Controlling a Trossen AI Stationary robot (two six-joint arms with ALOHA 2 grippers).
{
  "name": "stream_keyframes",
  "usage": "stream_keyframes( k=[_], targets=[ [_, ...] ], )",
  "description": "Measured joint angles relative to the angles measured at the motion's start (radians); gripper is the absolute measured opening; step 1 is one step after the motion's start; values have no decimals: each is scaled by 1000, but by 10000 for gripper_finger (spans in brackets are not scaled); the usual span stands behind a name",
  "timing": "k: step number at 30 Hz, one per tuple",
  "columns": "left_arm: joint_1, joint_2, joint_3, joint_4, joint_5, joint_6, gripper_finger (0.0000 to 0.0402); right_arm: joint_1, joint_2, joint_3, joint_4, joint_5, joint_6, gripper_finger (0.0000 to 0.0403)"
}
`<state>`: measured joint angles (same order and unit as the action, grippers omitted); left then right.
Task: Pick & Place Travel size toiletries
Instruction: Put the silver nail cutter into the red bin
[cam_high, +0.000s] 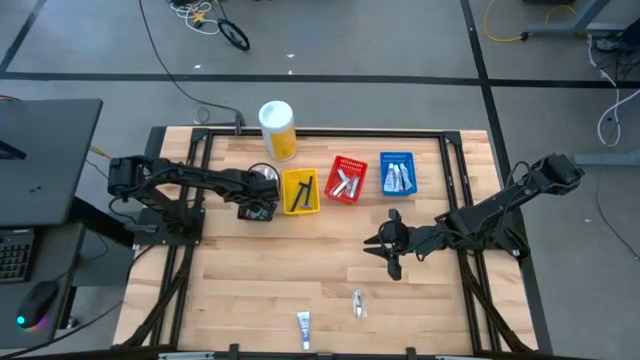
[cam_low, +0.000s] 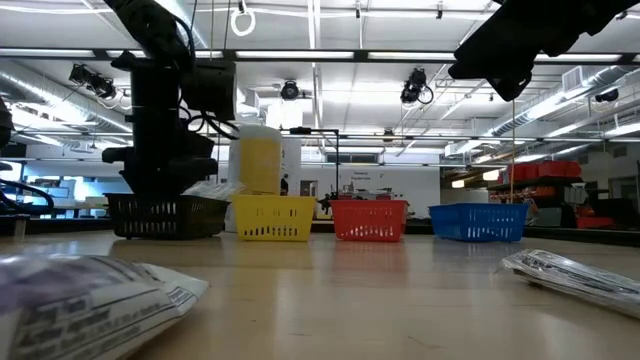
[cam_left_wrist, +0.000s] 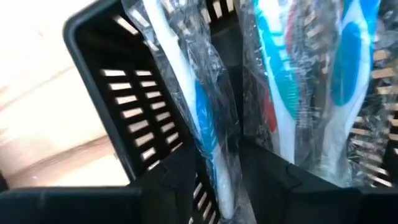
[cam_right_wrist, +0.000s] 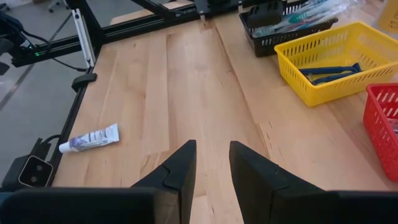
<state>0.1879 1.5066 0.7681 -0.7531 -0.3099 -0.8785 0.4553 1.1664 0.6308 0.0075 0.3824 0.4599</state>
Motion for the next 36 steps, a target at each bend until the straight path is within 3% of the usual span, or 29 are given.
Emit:
stream_keyframes(
  k=[6,11,14,18,25,30,36],
  targets=[
    [-10,0,85,-131,-28,3,147,0,0,0,4,0,4,106],
    [-69,0,205,-291,-191,-71,144,0,0,0,3,0,12,106],
    [-144,0,277,-281,-277,-73,139,0,0,0,-4,0,12,106],
    [-273,0,338,-113,-326,40,136,0,0,0,-4,-8,12,106],
    [-487,0,345,304,-326,360,135,0,0,0,-4,-27,34,106],
    [-596,0,345,424,-326,404,135,0,0,0,-4,-46,53,106],
    [-688,21,343,431,-326,391,135,0,0,0,-13,-54,28,106]
  ],
)
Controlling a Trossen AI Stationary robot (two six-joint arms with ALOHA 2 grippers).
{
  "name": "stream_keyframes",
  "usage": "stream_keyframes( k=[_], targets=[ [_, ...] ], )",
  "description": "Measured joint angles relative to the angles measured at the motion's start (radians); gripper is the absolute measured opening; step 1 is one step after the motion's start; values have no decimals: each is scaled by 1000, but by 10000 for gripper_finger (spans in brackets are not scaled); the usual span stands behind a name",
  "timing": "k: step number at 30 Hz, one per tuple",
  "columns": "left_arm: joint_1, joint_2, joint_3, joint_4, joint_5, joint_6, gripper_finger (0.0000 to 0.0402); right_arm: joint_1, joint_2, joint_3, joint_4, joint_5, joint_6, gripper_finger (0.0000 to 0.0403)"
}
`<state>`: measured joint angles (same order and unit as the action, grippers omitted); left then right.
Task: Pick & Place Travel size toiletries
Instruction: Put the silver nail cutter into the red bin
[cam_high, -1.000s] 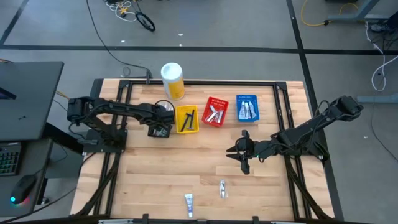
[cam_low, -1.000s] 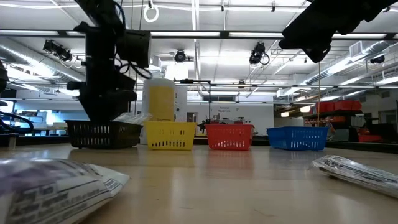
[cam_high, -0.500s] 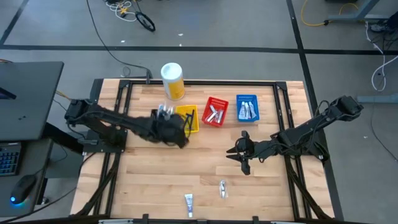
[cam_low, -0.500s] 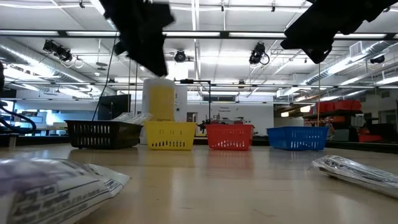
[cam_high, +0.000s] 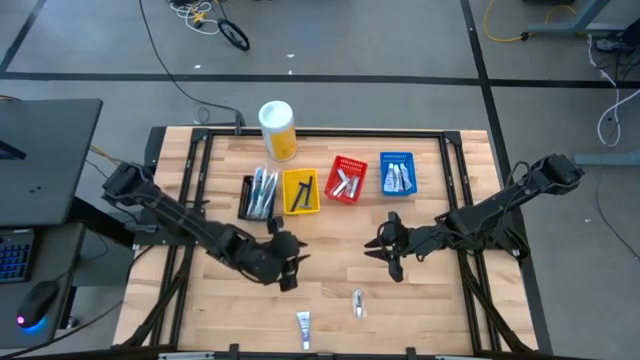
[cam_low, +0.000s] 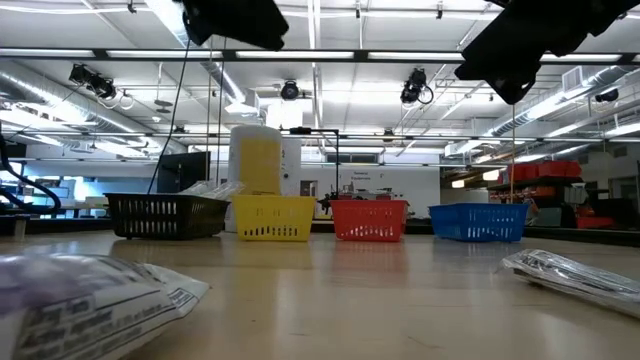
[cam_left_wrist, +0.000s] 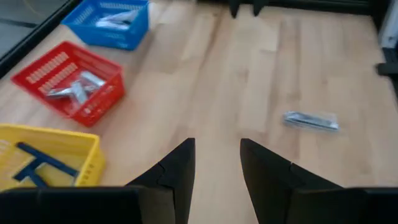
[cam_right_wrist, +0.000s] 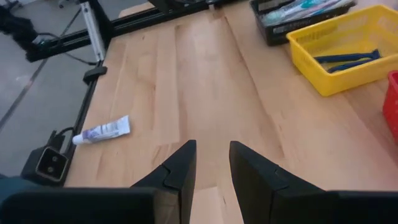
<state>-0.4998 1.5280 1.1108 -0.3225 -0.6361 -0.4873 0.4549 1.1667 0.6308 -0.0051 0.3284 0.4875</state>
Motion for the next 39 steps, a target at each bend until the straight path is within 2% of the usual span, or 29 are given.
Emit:
stream_keyframes(
  k=[5,10,16,19,25,30,33,39],
  targets=[
    [-32,60,0,60,-3,1,135,12,54,0,32,-127,-106,106],
    [-24,108,2,101,20,4,135,34,164,-2,129,-136,-218,106],
    [2,119,2,106,127,-23,135,32,284,6,238,-468,-312,111],
    [12,126,2,114,133,-23,135,30,340,16,271,-574,-332,123],
    [36,126,1,112,217,-95,135,29,472,55,308,-601,-445,154],
    [50,126,1,113,231,-103,135,28,577,103,324,-631,-581,163],
    [58,126,1,116,238,-103,135,10,599,118,333,-673,-629,164],
    [63,126,1,132,280,-66,135,-21,600,117,294,-667,-694,164]
  ],
)
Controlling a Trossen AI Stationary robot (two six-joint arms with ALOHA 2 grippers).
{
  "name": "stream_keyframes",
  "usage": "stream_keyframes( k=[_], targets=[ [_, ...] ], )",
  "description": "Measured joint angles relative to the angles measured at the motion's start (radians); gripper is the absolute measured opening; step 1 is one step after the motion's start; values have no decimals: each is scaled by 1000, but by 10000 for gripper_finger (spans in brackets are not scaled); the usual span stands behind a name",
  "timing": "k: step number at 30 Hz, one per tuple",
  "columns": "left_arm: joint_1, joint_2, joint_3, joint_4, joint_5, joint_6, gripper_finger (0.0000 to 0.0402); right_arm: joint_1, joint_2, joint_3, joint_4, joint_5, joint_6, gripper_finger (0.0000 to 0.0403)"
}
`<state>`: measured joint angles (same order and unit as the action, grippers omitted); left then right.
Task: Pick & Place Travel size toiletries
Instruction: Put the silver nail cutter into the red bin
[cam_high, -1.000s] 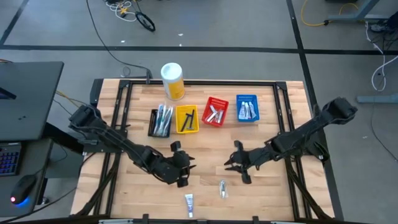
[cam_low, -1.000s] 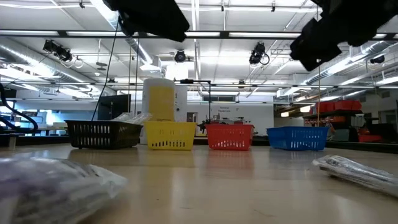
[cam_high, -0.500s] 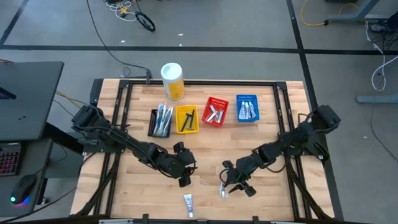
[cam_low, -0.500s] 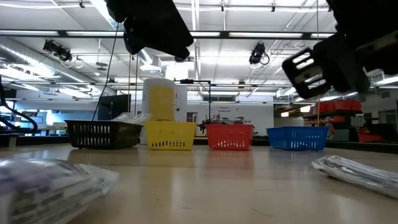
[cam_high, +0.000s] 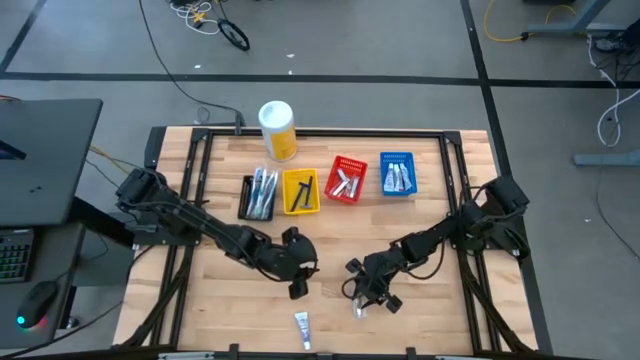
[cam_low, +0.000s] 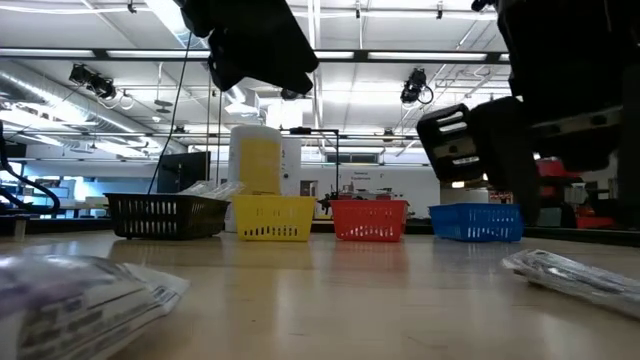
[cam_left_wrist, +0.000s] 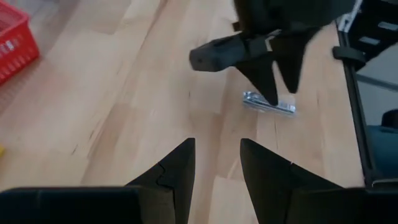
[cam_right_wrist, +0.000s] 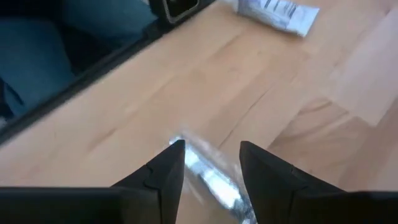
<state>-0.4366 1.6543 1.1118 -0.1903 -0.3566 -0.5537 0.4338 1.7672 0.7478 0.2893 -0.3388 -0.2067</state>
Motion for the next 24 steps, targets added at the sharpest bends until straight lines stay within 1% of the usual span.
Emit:
stream_keyframes(
  k=[3,8,13,19,24],
  targets=[
    [0,0,0,3,6,33,135,-2,21,1,5,36,-43,164],
    [0,0,0,2,14,36,135,-1,81,1,59,75,-80,164],
    [0,0,0,3,14,69,135,-4,112,4,77,71,-77,163],
    [0,0,0,1,14,80,135,-7,97,-1,102,80,-39,163],
    [0,0,0,-1,15,82,135,-7,37,-3,108,95,-46,163]
  ],
)
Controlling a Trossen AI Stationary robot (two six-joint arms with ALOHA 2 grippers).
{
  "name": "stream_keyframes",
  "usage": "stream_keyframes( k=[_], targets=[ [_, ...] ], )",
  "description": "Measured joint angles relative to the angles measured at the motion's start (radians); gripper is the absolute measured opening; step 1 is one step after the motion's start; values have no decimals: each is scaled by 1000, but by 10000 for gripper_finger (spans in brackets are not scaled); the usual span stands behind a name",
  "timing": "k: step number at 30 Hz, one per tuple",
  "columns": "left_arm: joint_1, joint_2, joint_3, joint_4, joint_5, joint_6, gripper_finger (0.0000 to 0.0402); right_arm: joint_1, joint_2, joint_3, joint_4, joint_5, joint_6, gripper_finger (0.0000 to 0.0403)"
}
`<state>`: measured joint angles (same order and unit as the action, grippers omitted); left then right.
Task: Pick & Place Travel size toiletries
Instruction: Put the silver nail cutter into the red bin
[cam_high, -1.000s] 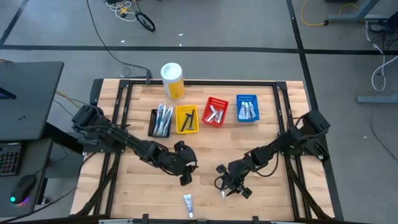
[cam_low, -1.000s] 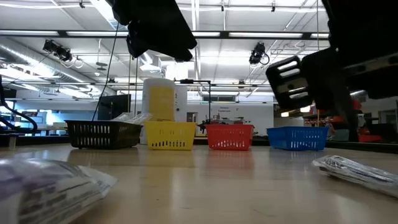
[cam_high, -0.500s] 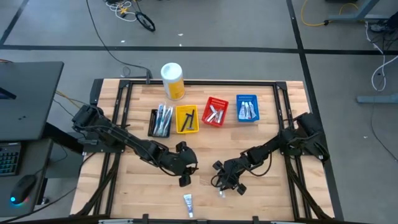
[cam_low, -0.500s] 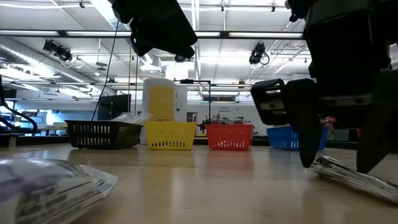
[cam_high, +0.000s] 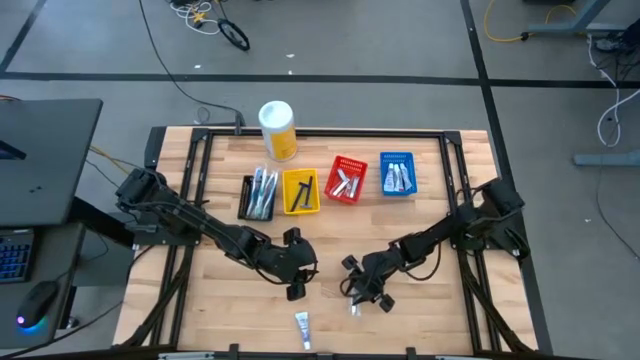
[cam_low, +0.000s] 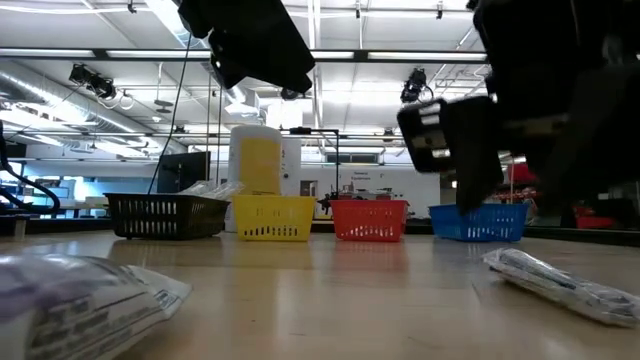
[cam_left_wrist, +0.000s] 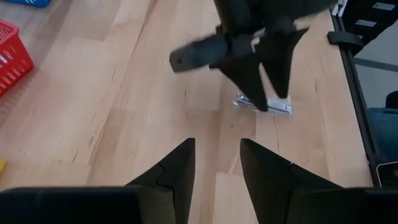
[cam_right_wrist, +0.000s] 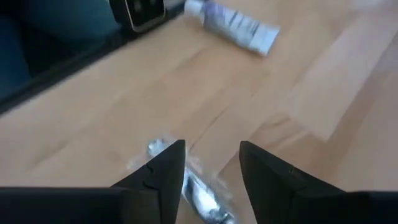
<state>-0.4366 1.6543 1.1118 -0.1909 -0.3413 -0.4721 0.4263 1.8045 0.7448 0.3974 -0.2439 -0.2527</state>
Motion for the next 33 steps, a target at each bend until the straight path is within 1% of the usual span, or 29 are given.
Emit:
stream_keyframes(
  k=[5,8,12,18,24,28,33],
  targets=[
    [0,0,0,-2,6,0,135,2,-70,0,-10,-4,0,163],
    [0,0,0,-2,6,-1,135,8,-72,1,-21,-10,-18,163],
    [0,0,0,-2,6,-2,135,15,-32,1,-59,-11,-44,163],
    [0,0,0,1,4,-2,135,14,45,1,-31,-9,-42,163],
    [0,0,0,1,3,-2,135,15,68,5,-23,55,-54,162],
    [0,0,0,2,-4,21,135,13,69,4,-35,60,-39,145],
    [0,0,0,2,-5,27,135,13,69,4,-48,53,16,98]
  ],
)
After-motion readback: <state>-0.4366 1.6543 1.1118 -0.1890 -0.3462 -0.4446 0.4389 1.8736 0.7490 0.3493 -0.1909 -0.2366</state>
